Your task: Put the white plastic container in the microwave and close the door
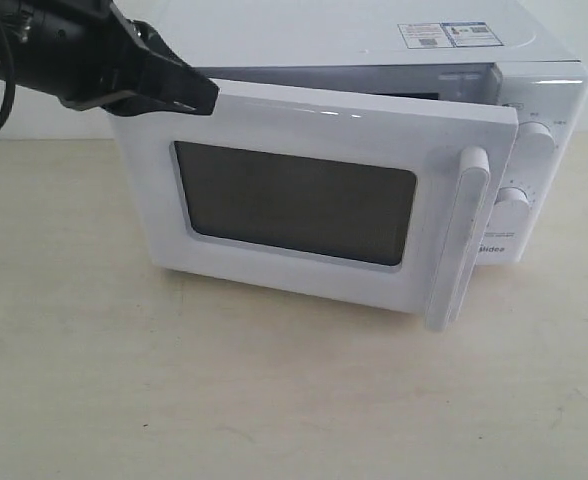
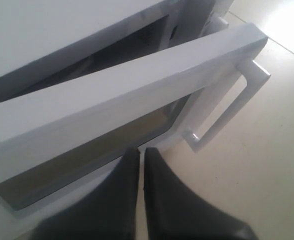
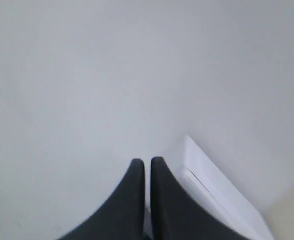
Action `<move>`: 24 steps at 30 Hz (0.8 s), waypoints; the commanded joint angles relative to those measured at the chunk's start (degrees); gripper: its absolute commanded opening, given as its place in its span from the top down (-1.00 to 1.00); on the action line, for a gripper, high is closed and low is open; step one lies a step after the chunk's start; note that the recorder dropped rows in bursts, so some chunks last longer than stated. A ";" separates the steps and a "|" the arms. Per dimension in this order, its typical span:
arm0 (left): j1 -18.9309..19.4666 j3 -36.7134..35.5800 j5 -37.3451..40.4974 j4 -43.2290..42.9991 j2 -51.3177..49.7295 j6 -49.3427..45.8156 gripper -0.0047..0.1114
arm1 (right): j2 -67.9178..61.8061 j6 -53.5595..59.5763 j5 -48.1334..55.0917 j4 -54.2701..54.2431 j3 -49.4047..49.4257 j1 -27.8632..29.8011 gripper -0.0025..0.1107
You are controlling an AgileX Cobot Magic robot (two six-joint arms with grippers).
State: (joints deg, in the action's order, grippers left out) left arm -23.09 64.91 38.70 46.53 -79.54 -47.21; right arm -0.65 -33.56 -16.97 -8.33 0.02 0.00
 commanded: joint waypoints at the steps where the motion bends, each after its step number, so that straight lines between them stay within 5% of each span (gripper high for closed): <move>1: 0.19 0.48 1.97 -3.84 0.55 0.50 0.84 | -0.04 -9.65 -10.79 12.88 -3.56 -0.04 0.96; 5: 0.19 0.48 2.07 -5.28 1.22 0.69 0.84 | -4.49 -24.68 -10.79 49.08 -16.21 0.00 0.96; 10: 0.19 0.48 1.84 -5.28 2.22 0.69 0.84 | -17.44 -49.45 -19.97 74.29 -28.44 0.00 0.96; 13: 0.19 0.48 1.84 -5.28 2.92 0.69 0.84 | -25.02 -60.35 -29.67 76.73 -32.23 0.00 0.96; 17: 0.19 0.48 1.84 -5.28 3.92 0.69 0.84 | -30.23 -60.53 -35.17 73.33 -32.76 0.00 0.96; 24: 0.19 0.48 1.96 -5.18 5.74 0.92 0.84 | -33.48 -61.56 -23.83 74.28 -32.76 0.00 0.96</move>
State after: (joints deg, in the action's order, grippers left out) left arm -22.96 64.91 40.32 41.41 -74.68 -46.99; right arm -33.26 -94.94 -47.95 64.65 -32.45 -0.09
